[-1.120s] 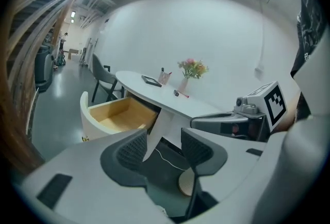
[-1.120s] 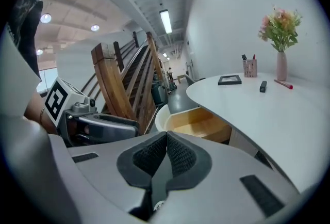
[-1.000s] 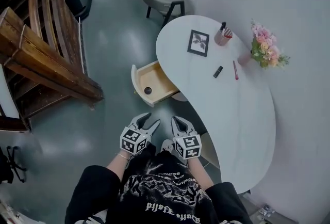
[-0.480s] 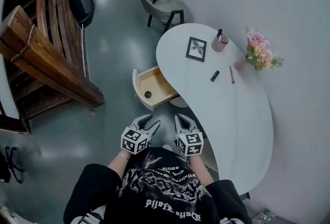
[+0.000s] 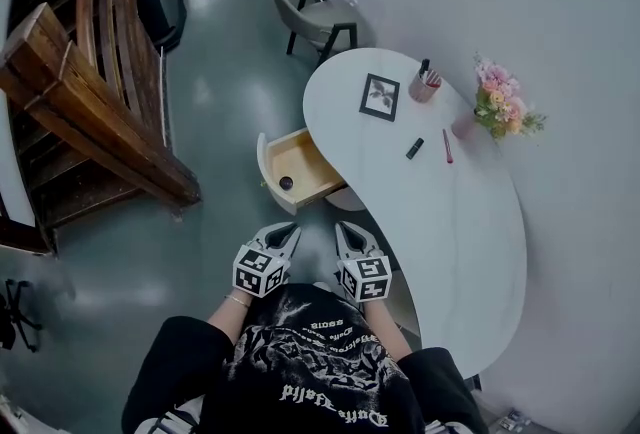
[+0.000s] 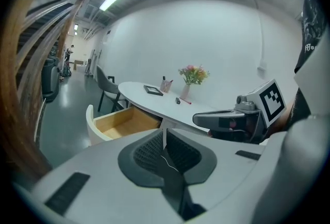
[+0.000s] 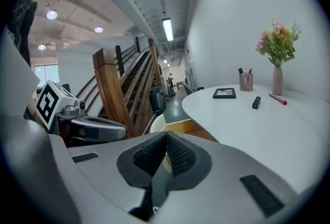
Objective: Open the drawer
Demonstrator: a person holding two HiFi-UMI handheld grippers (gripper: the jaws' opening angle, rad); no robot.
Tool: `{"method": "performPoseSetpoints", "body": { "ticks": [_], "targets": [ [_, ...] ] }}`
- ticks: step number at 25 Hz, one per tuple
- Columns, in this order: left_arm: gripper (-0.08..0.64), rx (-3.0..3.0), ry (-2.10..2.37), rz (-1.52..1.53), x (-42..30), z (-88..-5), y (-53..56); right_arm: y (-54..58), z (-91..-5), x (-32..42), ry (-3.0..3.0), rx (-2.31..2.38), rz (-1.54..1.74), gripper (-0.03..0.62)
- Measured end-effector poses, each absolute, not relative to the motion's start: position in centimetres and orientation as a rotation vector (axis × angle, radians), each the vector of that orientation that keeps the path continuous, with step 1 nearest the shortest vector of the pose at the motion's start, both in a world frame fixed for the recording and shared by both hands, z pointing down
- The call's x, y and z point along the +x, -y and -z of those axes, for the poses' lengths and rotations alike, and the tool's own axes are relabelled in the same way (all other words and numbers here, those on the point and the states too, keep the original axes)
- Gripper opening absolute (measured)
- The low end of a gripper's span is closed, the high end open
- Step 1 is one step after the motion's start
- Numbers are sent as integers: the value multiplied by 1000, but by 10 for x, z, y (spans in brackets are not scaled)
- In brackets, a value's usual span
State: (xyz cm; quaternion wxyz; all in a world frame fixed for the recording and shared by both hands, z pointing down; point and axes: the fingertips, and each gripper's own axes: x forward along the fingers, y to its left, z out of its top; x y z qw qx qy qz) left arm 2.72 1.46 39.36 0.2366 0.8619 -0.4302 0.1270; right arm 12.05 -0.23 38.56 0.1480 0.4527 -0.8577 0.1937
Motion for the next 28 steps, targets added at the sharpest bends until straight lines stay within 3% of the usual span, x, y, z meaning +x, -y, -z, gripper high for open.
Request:
{"method": "performPoseSetpoints", "body": {
  "ticks": [28],
  "targets": [
    [25, 2384, 1150, -370, 22, -397, -23, -9, -390, 118, 2448, 1327, -536, 26]
  ]
}}
